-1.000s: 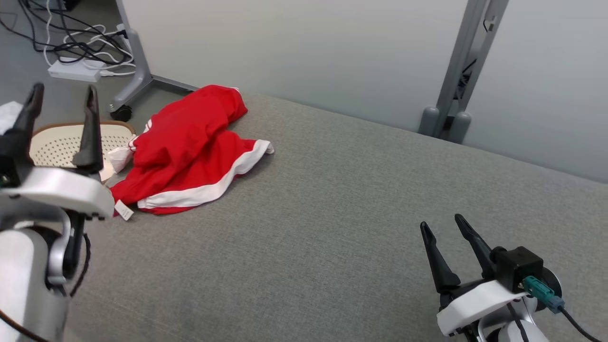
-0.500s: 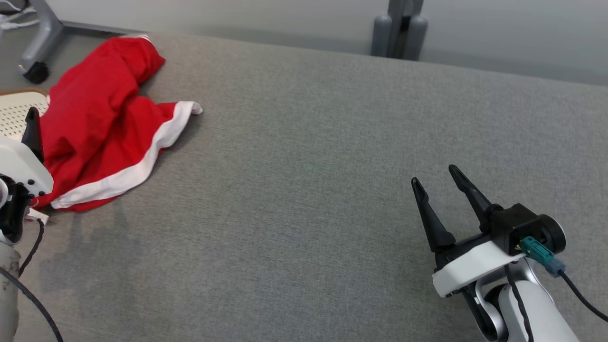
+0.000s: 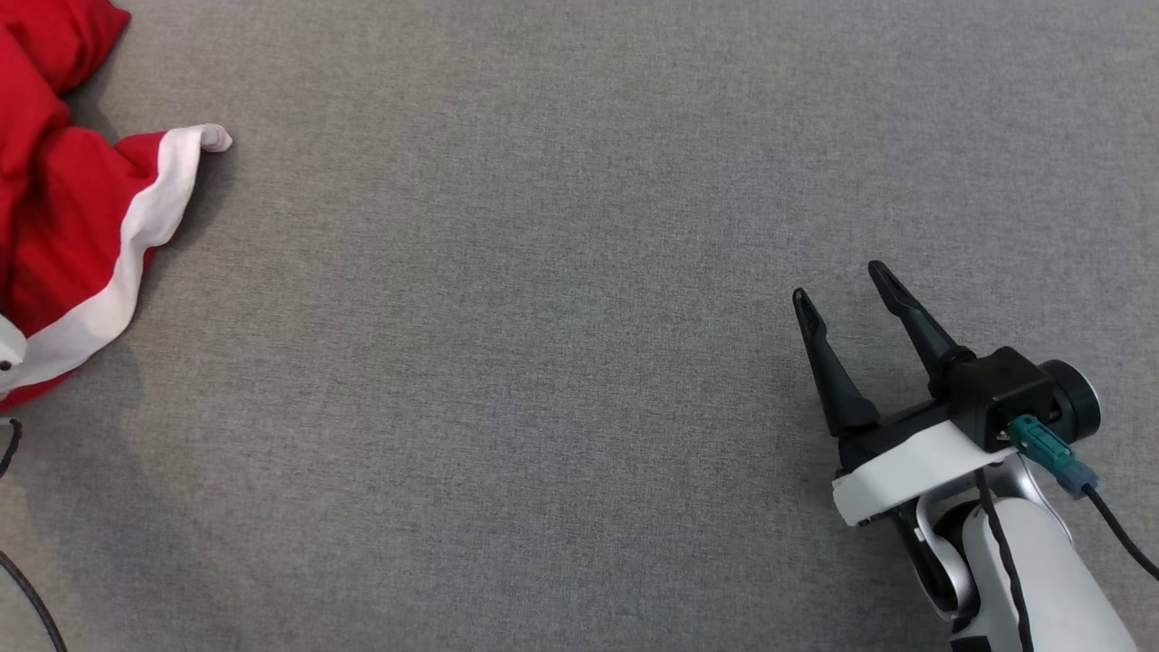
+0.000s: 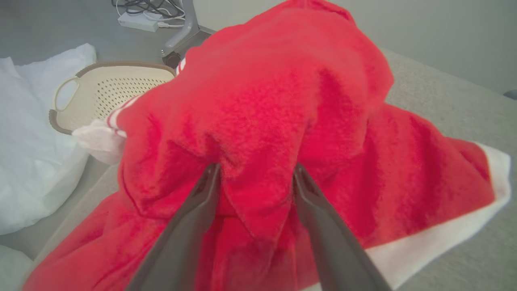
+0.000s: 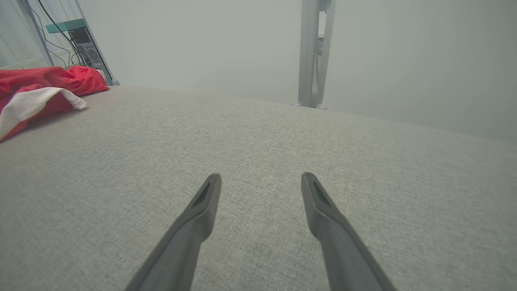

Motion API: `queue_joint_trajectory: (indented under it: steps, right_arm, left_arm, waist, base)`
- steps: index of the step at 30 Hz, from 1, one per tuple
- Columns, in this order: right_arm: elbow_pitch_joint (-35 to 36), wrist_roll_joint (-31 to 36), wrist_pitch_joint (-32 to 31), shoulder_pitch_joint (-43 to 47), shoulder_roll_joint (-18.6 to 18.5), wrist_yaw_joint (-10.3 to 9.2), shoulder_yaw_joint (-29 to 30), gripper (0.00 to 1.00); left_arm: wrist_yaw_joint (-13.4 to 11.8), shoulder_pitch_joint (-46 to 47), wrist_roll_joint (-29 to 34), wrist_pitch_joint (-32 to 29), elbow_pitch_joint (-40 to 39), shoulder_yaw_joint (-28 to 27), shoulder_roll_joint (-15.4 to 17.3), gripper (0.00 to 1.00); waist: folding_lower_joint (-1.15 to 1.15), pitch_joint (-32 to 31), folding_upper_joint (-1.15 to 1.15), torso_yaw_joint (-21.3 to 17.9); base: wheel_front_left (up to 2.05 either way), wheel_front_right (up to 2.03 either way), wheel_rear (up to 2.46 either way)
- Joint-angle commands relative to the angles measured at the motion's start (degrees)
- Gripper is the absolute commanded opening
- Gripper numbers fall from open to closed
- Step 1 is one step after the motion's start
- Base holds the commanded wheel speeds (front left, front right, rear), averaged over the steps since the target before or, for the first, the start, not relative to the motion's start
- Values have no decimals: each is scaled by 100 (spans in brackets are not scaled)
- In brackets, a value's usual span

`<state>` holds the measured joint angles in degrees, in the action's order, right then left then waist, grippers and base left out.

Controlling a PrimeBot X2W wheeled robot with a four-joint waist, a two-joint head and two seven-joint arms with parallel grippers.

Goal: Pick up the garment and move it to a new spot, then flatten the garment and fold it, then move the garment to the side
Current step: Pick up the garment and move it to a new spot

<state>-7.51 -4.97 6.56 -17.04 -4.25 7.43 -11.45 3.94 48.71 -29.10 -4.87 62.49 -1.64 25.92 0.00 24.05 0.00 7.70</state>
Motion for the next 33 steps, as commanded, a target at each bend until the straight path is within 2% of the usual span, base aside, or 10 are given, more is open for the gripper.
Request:
queue_joint_trajectory:
  steps: [1, 10, 16, 22, 23, 27, 33]
  right_arm:
    - [41, 45, 5, -25, -42, 11, 38, 100]
    - [-44, 114, 61, 82, -17, 11, 195, 100]
    - [-244, 15, 196, 199, 53, 11, 114, 100]
    - [-398, -89, 367, 401, 97, 11, 146, 100]
    - [-398, -89, 367, 401, 97, 11, 146, 100]
    - [-447, -175, 435, 510, 114, 11, 213, 100]
    - [-309, -219, 470, 603, 120, 11, 317, 100]
  left_arm:
    - [-4, 129, -66, 54, 65, -40, 10, 0]
    - [-253, 560, 298, 1378, -9, 146, 276, 0]
    - [-222, 521, 484, 1916, -566, 227, 379, 0]
    - [-440, -59, 726, 1987, -1730, 339, 209, 0]
    - [-440, -59, 726, 1987, -1730, 339, 209, 0]
    - [-654, -806, 817, 1967, -2807, 452, 35, 0]
    - [-1007, -2011, 914, 1496, -4711, 695, -189, 0]
  waist:
    - [0, 71, 0, -31]
    - [0, -164, 0, 132]
    - [0, -695, 0, 105]
    - [0, -1260, 0, 3]
    - [0, -1260, 0, 3]
    - [0, -1620, 0, -133]
    - [0, -1937, 0, -427]
  base:
    - [0, 0, 0]
    - [0, 0, 0]
    - [0, 0, 0]
    - [0, 0, 0]
    - [0, 0, 0]
    - [0, 0, 0]
    - [0, 0, 0]
